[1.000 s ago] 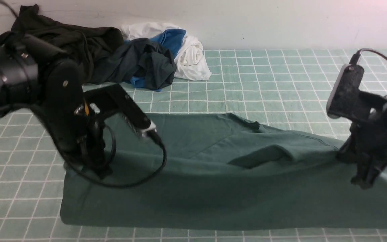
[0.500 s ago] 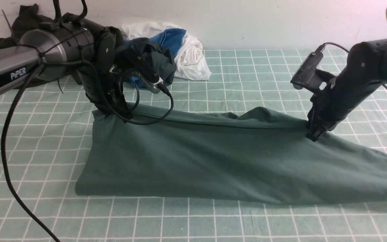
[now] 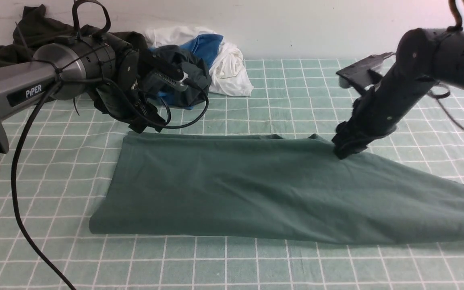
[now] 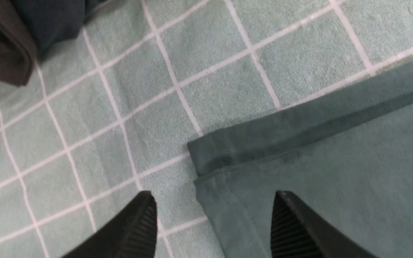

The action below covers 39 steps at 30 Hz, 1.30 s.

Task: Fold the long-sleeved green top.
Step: Use both arms to drag the lower edge of the fabric forward and fold it over the upper edge, then use the right arm to clamp the right edge of the fabric

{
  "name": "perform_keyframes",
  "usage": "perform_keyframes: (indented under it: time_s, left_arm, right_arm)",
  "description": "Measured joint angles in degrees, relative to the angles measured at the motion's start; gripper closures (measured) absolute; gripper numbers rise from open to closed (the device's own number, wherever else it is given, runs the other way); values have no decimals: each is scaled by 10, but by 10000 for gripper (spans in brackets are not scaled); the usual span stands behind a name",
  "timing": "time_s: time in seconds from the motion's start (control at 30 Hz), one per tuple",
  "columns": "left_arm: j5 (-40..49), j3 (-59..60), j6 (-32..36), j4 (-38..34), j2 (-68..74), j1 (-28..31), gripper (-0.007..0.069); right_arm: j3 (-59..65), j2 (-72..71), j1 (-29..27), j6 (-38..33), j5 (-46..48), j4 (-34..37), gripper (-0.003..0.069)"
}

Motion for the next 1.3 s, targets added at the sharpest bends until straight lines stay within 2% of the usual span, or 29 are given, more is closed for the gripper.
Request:
perform_keyframes:
  time_s: [0.1,0.2,0.23,0.3,0.33,0.47,0.53,0.67,0.8,1.03,1.17,1.3]
  left_arm:
    - [45,-7,-4,0,0,0,250]
    - [75,-8,-4,0,-1,0,296]
    - [102,-8,-4,-2,-2,0,354]
    - [125,-8,-4,-8,-2,0,411]
    - [147,-8,-4,-19,-2,0,463]
    - [207,-8,16,-71,-2,0,579]
    - [230,-6,40,-105,-3,0,609]
    - [247,18,97,-180,-3,0,627]
    - [228,66,117,-183,-3,0,628]
    - [198,87,119,-176,-9,1,628]
    - [197,87,119,-176,-9,1,628]
    - [197,88,119,-177,-9,1,628]
  right_arm:
    - [0,44,21,-17,-47,61,280]
    - [-1,60,24,-11,-87,75,295]
    - [-1,63,24,10,-128,78,304]
    - [-5,66,18,44,-150,77,309]
    - [-11,66,11,69,-144,74,309]
    - [-42,43,-18,86,-64,55,310]
    - [-46,22,-30,84,-24,45,310]
    - [-44,-34,-55,79,72,15,310]
    - [9,-103,-83,78,117,-19,318]
    - [150,-207,-152,117,86,-61,365]
    - [223,-222,-208,124,77,-75,369]
    - [286,-215,-269,150,19,-89,351]
